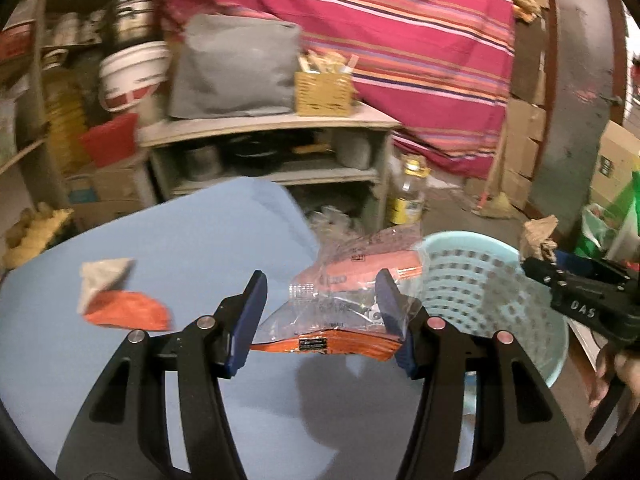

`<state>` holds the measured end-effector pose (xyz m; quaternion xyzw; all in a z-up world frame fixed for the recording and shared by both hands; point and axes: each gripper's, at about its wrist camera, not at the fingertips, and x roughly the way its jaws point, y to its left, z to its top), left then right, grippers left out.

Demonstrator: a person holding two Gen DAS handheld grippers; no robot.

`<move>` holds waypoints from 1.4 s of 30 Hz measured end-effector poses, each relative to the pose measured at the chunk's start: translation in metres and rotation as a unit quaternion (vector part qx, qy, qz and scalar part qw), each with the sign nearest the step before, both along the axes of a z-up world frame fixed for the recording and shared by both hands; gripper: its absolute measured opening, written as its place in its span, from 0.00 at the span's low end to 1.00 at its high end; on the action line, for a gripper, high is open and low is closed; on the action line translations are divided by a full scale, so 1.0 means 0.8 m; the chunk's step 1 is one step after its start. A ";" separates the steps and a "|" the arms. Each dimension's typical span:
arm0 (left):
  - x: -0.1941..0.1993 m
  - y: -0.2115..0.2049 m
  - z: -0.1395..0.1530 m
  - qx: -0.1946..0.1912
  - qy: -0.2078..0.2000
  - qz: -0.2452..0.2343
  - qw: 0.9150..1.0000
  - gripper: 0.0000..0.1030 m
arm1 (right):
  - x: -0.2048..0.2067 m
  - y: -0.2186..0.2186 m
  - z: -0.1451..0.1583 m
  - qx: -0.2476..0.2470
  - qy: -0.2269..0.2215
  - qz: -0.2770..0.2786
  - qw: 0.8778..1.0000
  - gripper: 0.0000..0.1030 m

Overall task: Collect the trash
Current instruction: 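Open both tools to drop the plastic bag and paper bag into the basket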

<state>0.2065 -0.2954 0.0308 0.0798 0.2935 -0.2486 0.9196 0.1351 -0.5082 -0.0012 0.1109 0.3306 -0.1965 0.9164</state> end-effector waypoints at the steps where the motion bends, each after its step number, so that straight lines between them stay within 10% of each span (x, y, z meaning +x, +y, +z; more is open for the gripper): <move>1: -0.001 -0.014 -0.003 0.001 0.003 -0.008 1.000 0.54 | -0.001 -0.006 -0.002 0.001 0.001 -0.004 1.000 0.53; 16: 0.007 -0.119 -0.042 0.020 0.029 -0.061 0.998 0.54 | -0.015 -0.048 -0.013 0.017 0.001 -0.041 0.999 0.53; 28: 0.023 -0.048 0.003 -0.008 0.001 -0.022 1.000 0.89 | -0.007 -0.040 -0.017 0.020 0.008 -0.034 0.999 0.53; 38: 0.039 -0.033 -0.034 0.036 0.019 0.001 0.999 0.90 | 0.006 -0.032 -0.022 0.027 0.019 -0.027 0.999 0.54; 42: 0.046 -0.009 -0.039 0.045 0.023 0.019 0.999 0.90 | 0.015 -0.021 -0.021 0.030 0.022 -0.028 0.999 0.78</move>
